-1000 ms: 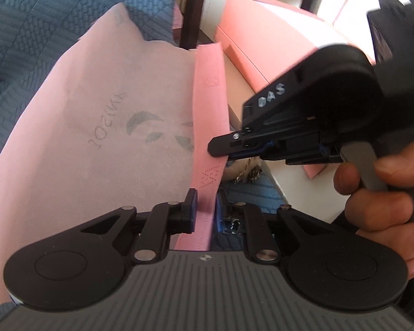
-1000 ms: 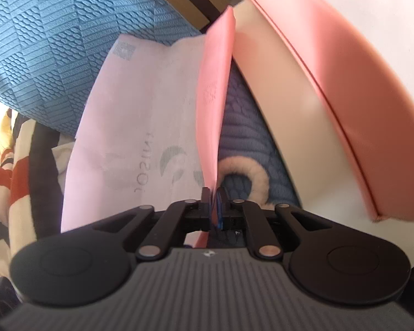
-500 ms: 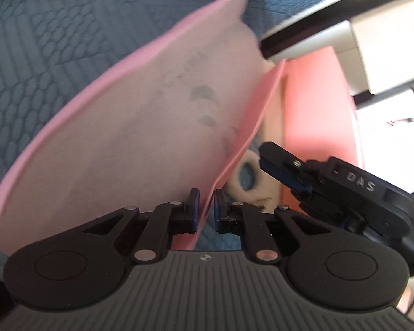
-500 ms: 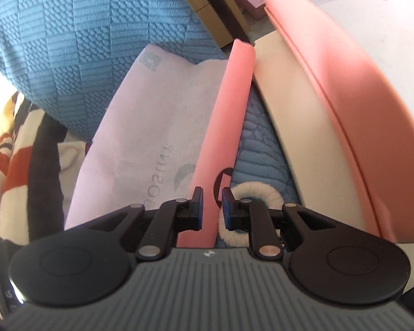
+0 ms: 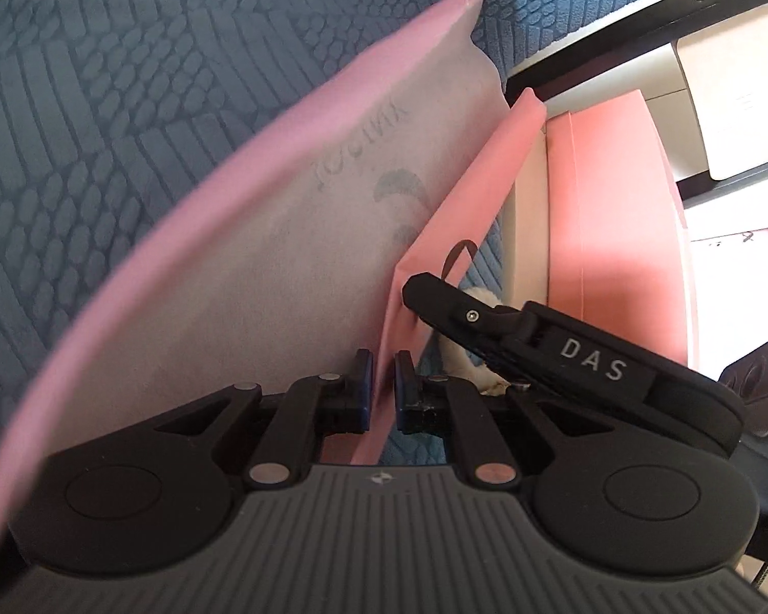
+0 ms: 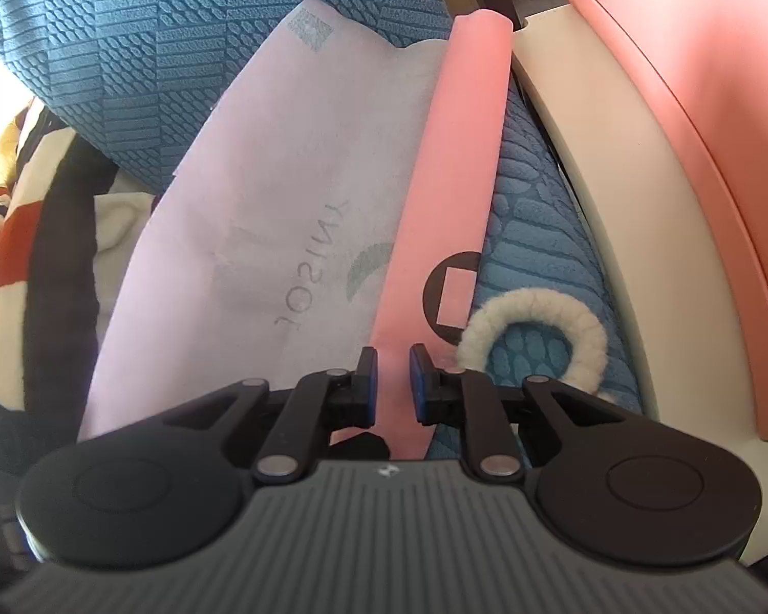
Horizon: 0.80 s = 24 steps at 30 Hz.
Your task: Organize objects
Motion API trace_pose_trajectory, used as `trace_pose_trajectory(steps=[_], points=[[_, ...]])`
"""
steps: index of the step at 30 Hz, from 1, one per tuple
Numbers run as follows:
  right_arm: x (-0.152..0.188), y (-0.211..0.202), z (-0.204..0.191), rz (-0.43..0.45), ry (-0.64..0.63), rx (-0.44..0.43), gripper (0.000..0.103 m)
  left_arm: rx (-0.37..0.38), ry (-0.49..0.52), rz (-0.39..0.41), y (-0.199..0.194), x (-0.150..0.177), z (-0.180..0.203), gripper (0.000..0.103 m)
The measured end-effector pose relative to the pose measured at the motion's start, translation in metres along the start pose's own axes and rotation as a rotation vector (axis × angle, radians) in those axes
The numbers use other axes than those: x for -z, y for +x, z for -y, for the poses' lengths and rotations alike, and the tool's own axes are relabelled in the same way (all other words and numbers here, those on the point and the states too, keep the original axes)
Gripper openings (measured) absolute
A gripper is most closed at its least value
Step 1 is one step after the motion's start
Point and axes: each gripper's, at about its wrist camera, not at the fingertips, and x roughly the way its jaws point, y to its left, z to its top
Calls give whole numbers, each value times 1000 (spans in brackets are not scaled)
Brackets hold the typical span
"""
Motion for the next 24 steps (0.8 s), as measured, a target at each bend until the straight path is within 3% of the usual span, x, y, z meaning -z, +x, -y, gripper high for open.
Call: trace_pose_trajectory(steps=[4,9,14,17,24], points=[[0,2,1,2,11,-4,13,-44,4,47,-15,-4,4,12],[-2,3,3,2,33,-19,13,23,40,84,-34,-2,11,12],[-3,1,8,7,72,-32,15,-47,109,47,-21,3,16,12],[-4,-10,9,76,65,26,20,-109,146,18,-14,8,14,12],[-8,-14,25,91,148,22,24,-121,166,7,-14,10,15,12]])
